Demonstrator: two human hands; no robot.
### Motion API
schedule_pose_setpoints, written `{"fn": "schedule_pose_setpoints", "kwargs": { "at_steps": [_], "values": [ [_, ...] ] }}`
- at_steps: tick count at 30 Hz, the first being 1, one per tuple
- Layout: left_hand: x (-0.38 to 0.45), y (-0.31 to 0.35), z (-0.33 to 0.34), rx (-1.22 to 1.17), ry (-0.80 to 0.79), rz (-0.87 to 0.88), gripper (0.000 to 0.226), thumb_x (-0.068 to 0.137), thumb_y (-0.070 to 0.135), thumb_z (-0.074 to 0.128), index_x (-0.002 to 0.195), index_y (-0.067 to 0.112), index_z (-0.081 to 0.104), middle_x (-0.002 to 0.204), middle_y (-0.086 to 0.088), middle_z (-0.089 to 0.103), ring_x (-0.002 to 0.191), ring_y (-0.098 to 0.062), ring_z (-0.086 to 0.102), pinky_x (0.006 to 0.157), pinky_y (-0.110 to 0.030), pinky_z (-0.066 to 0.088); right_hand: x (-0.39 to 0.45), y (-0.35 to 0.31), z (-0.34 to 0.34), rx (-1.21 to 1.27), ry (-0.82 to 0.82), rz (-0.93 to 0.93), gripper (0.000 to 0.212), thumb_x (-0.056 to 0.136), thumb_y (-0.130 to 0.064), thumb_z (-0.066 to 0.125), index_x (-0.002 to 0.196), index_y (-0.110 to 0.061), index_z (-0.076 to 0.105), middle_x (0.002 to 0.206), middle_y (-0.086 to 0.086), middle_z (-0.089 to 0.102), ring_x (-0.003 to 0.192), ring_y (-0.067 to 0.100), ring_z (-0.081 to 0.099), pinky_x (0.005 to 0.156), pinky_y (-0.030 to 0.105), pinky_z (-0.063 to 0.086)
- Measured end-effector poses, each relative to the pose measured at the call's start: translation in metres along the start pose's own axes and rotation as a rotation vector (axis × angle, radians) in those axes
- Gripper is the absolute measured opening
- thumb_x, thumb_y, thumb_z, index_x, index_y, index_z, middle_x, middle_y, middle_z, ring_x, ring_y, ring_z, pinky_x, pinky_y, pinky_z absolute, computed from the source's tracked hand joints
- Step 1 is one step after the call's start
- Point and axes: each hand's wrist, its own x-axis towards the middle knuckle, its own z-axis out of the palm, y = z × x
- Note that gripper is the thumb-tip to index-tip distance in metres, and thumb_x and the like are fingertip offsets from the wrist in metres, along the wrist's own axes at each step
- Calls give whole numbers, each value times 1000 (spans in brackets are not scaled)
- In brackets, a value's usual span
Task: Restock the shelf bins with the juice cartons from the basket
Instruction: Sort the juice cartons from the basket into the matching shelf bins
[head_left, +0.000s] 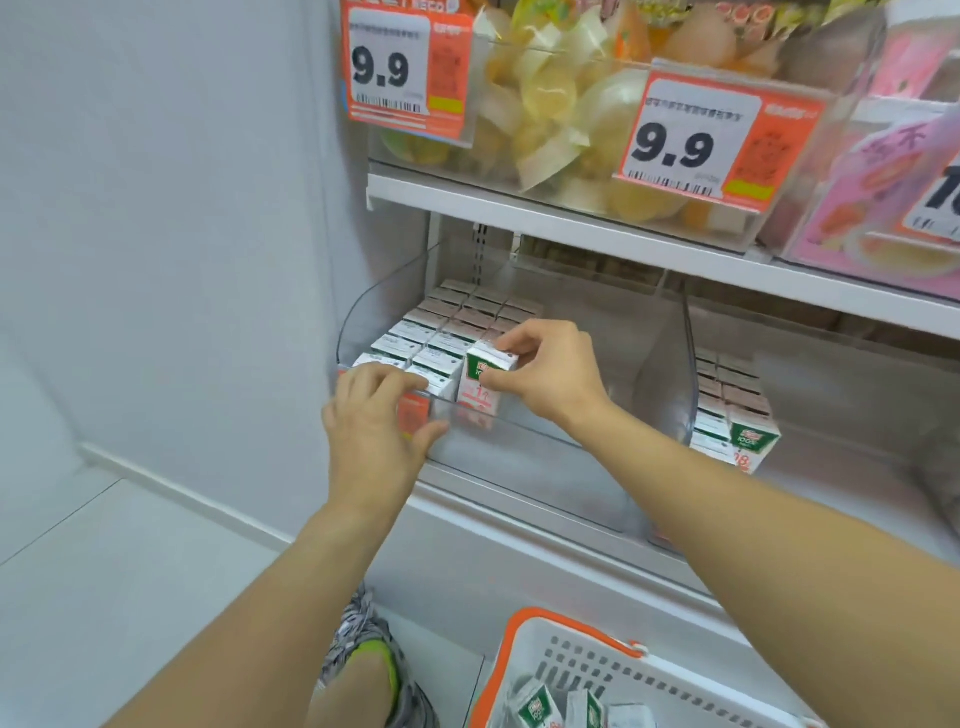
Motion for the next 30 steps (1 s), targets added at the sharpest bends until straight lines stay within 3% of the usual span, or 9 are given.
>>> {"fn": "schedule_pose_setpoints", "kwargs": {
  "at_steps": [6,10,13,16,19,21,26,28,30],
  "values": [
    [0,0,0,30,-17,-7,44,64,32,90,101,22,69,107,4,59,113,-18,45,85,-29,25,8,7,13,-125,-63,16,36,55,-25,98,82,-13,76,67,-13,59,61,4,54,52,5,36],
    [-1,-1,-1,67,-43,15,44,65,32,89,104,23,70,110,4,60,115,-20,47,87,-31,28,5,5,1,-139,-162,2,25,72,-33,88,87,-15,79,73,-7,68,73,10,62,73,23,50],
    [-1,12,-7,44,-12,94,40,70,27,85,106,20,71,112,-1,61,115,-22,49,94,-38,35,-17,-4,-22,-155,-87,-63,15,89,-25,71,99,-17,78,85,-4,73,83,12,65,85,28,53],
    [-3,39,-19,-92,-19,278,16,80,17,70,95,14,72,96,-3,65,96,-19,55,88,-33,42,-75,-5,-61,-20,6,-190,10,87,-13,68,92,-17,76,79,-8,70,70,5,63,72,18,51],
    [-22,78,-19,-230,-347,286,8,84,10,68,89,14,72,76,2,68,71,-13,60,72,-29,50,-152,20,-105,78,94,-256,11,85,-5,70,87,-16,74,81,-7,68,73,8,64,67,15,50],
    [-53,103,-6,-241,-604,249,7,86,11,69,88,17,73,73,3,68,66,-13,61,67,-26,51,-202,62,-124,155,83,-101,14,84,-5,70,84,-19,71,78,-7,68,71,8,64,66,21,53],
    [-147,148,45,-171,-1142,266,7,90,19,67,93,17,73,81,7,71,72,-8,63,67,-18,47,-301,181,-144,239,-301,564,11,87,-3,72,90,-13,72,86,13,72,73,24,69,68,46,61],
    [-186,154,64,-116,-1306,227,8,91,20,67,95,16,72,84,10,68,74,-2,61,67,-14,44,-330,213,-145,138,-472,684,9,88,-10,73,97,-10,71,92,9,70,79,28,69,73,45,61],
    [-228,150,84,-86,-1443,108,9,90,23,69,95,15,71,88,7,69,79,-4,64,70,-14,46,-358,235,-147,40,-633,754,22,89,-19,74,107,-7,69,92,0,68,85,32,69,77,45,60]
  ]
}}
